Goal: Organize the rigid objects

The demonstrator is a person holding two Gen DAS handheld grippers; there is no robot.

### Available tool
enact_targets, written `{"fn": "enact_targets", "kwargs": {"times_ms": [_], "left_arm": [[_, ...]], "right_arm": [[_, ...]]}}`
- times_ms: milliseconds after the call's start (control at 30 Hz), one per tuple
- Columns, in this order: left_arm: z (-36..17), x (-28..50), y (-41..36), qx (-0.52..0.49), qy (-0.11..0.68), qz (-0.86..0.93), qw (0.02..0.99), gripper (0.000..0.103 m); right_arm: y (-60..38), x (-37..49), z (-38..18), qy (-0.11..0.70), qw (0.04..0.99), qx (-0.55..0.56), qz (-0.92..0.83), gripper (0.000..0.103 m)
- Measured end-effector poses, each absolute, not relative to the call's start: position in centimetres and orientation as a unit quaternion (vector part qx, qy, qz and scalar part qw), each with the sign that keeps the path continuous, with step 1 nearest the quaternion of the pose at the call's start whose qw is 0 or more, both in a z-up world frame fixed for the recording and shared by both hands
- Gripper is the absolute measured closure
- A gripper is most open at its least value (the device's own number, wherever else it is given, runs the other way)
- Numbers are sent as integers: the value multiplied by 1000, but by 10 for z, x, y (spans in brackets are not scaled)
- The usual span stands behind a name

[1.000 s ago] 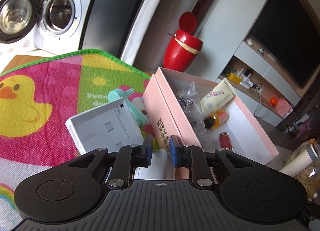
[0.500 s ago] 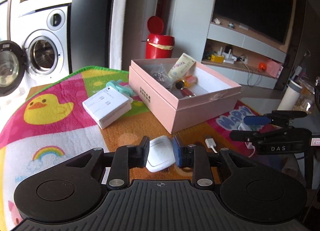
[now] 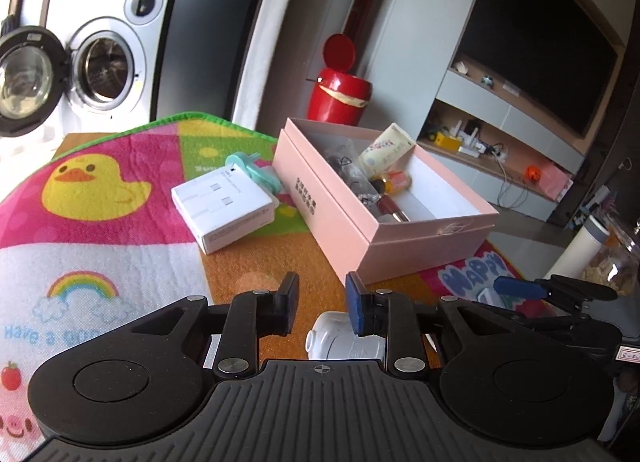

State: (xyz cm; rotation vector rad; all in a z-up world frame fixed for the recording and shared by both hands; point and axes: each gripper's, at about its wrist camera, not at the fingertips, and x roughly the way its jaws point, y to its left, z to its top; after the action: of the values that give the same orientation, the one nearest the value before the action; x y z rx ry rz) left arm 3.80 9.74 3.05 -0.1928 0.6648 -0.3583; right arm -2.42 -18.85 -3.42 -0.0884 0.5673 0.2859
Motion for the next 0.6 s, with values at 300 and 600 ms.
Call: {"fn": "enact_targets", "kwargs": {"times_ms": [300, 600], "left_arm": [[28, 19, 91, -50, 349, -232, 907, 75], [24, -37, 78, 33, 370, -245, 896, 76]], "right_arm": [[-187, -24, -35, 279, 949, -44, 138, 34], [-186, -23, -36, 279, 949, -48, 138, 34]]}}
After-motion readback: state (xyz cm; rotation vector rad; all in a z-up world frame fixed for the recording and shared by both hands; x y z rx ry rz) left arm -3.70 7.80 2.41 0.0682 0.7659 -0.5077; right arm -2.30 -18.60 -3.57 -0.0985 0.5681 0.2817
